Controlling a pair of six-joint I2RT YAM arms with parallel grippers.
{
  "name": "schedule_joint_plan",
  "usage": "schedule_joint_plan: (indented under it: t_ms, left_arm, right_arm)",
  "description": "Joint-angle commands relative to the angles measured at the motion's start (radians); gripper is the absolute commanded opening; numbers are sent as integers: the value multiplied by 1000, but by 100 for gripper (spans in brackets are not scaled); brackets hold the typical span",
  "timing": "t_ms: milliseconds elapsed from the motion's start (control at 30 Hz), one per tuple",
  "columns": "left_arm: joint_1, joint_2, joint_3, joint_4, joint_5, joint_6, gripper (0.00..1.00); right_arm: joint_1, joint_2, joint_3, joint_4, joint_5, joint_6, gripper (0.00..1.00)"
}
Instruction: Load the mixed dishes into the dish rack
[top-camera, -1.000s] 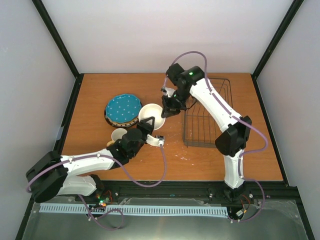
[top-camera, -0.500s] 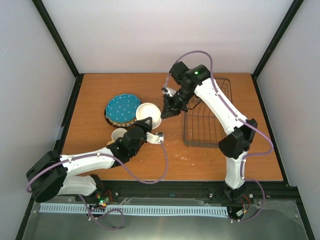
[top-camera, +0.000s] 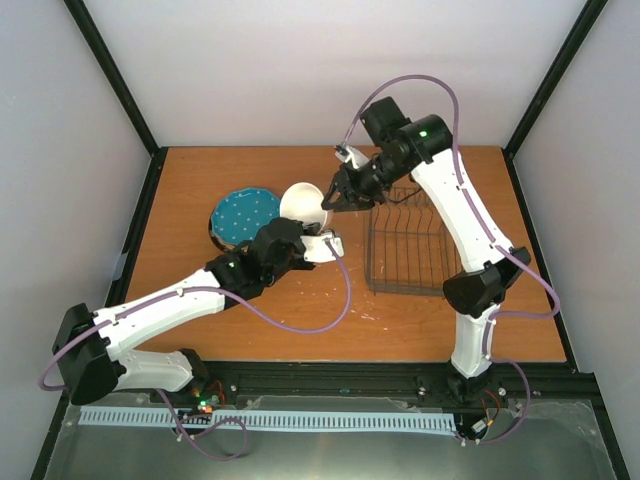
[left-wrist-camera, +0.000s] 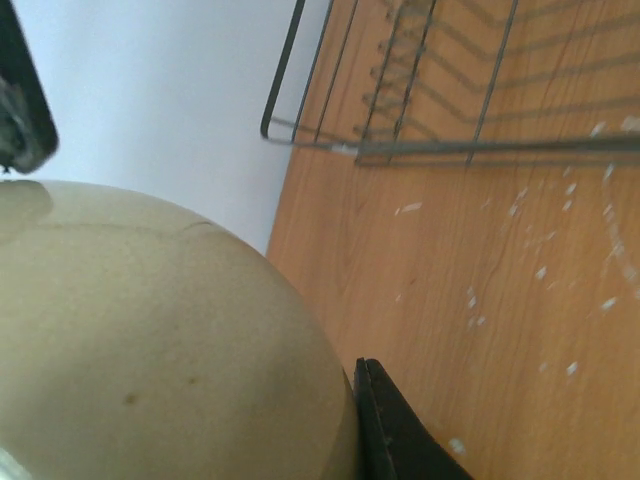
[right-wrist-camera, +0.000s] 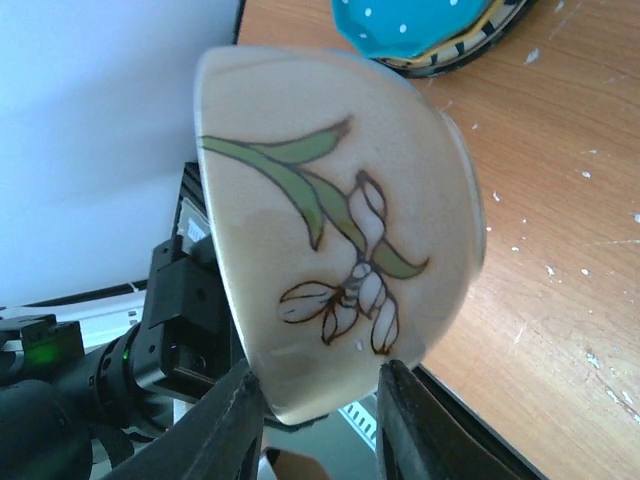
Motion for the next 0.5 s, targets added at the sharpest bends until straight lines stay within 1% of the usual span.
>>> schedule_joint_plan:
  t_ms: [0, 167, 233, 367, 433, 467]
  left_arm:
    - [-19, -106, 154, 37, 153, -212, 1]
    - [-9, -120, 184, 22, 272, -380, 1]
    - [-2, -123, 194, 20, 315, -448, 1]
    - [36, -138, 194, 29, 401, -573, 1]
    - [73, -148, 196, 39, 481, -632, 1]
    - [96, -151, 198, 47, 531, -665, 1]
  right_arm:
    - [-114, 3, 39, 54, 240, 0, 30]
    - [-167, -26, 76, 89, 350, 3, 31]
    - [-188, -55, 70, 130, 396, 18, 35]
    - [-233, -128, 12, 241, 439, 45, 38]
    - [-245, -166, -48, 305, 440, 46, 43]
    - [-250, -181, -87, 333, 433, 43, 44]
